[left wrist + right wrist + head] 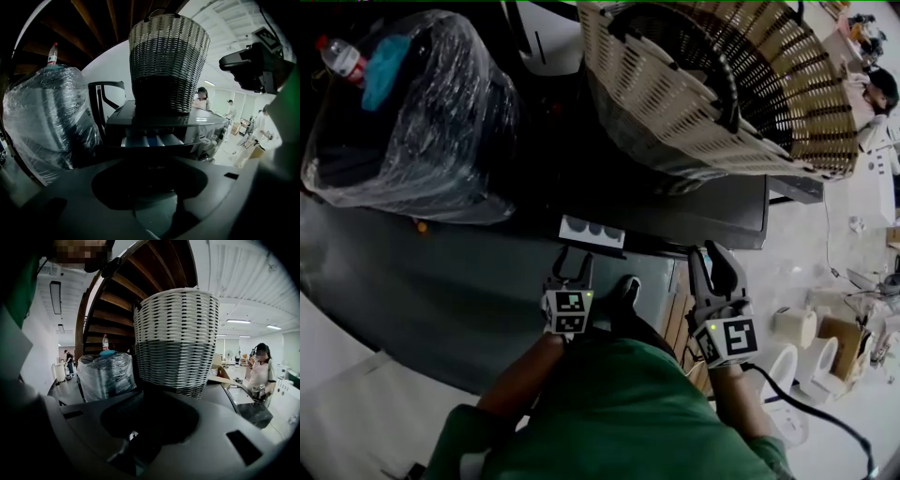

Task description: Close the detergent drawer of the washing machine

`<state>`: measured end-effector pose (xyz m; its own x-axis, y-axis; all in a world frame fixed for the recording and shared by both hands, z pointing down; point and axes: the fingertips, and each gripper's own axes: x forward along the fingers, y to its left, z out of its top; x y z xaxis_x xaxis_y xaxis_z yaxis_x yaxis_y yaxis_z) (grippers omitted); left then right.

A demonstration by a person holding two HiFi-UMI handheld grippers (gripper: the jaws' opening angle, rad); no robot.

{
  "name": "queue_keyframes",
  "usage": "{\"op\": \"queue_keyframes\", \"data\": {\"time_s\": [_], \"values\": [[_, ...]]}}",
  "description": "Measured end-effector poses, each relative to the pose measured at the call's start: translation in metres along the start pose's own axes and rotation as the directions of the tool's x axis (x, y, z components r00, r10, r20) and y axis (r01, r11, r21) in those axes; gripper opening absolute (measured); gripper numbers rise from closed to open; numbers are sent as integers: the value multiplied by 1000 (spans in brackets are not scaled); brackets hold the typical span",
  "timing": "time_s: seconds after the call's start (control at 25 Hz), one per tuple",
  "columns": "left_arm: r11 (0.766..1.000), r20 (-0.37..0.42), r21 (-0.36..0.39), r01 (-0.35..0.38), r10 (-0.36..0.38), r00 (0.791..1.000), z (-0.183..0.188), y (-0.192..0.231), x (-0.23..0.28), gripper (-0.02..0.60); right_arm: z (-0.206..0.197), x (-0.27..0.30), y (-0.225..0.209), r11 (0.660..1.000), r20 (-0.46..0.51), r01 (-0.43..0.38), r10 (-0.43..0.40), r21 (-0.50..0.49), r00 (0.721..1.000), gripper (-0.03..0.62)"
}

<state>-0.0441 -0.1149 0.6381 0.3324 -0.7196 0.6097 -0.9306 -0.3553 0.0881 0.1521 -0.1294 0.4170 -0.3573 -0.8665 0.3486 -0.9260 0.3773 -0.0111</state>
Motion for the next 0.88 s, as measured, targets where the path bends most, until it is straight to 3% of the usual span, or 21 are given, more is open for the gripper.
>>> {"op": "queue_keyframes", "data": {"time_s": [0.88], "values": [[1000, 19, 15, 19, -19, 1000, 27, 7, 34, 218, 6, 12, -15, 999, -10, 33, -33, 14, 999, 116]]}}
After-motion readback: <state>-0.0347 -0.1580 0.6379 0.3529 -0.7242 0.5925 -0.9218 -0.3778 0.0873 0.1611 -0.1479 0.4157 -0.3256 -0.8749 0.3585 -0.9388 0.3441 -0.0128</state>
